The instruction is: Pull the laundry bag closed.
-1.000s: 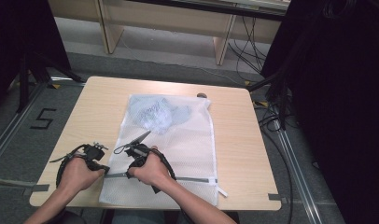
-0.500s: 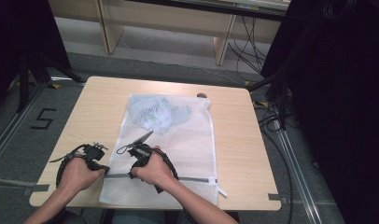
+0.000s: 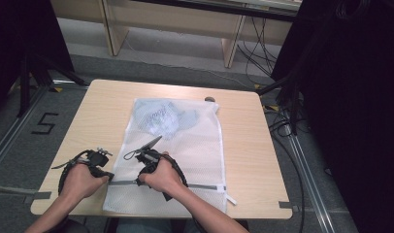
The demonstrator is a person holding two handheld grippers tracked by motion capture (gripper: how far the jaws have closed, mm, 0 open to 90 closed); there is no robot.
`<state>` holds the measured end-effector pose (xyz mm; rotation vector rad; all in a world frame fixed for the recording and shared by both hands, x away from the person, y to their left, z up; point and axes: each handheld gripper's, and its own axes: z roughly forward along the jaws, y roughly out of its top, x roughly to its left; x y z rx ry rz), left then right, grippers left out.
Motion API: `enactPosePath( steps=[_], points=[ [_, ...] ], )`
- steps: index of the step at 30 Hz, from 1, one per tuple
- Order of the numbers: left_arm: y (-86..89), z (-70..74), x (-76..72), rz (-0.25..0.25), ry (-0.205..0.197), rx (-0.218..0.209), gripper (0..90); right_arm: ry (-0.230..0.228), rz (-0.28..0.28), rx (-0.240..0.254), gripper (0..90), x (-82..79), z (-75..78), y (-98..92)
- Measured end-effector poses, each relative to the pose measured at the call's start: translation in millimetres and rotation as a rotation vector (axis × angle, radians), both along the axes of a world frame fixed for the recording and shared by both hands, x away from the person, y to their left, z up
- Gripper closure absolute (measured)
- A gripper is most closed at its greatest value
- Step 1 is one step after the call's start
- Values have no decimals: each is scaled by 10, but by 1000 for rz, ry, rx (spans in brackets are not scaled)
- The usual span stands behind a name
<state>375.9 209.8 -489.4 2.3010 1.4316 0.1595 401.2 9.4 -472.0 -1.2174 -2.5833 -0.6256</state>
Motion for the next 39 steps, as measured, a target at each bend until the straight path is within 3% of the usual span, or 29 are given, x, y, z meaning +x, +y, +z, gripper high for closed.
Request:
enactPosePath(
  steps=[1, 9, 11, 14, 17, 21, 27, 30, 38, 39],
  points=[
    [-1, -3, 2, 1, 2, -4, 898, -13, 18, 7, 869, 12, -6, -21],
    [-2, 6, -6, 14, 4, 6, 898, -7, -2, 8, 869, 1, -5, -23],
    [-3, 3, -6, 14, 2, 2, 898, -25, 24, 3, 869, 11, -2, -37],
    [-3, 1, -6, 13, 1, -1, 898, -4, 11, -2, 869, 0, 14, -35],
    [-3, 6, -7, 14, 3, 4, 898, -28, 29, -21, 869, 20, 7, -58],
    [-4, 3, -7, 15, 2, 2, 898, 18, -16, -30, 869, -9, 24, -46],
    [-4, 2, -7, 13, 1, 0, 898, 21, -10, -5, 869, -5, 31, -62],
    [-4, 1, -6, 14, 0, -2, 898, 23, -23, -36, 868, -8, 37, -72],
    [-3, 0, -6, 13, 0, -2, 898, 23, -22, -12, 868, -6, 42, -88],
    [-4, 1, -5, 12, 0, 0, 898, 17, -19, -49, 869, -2, 45, -109]
  ],
)
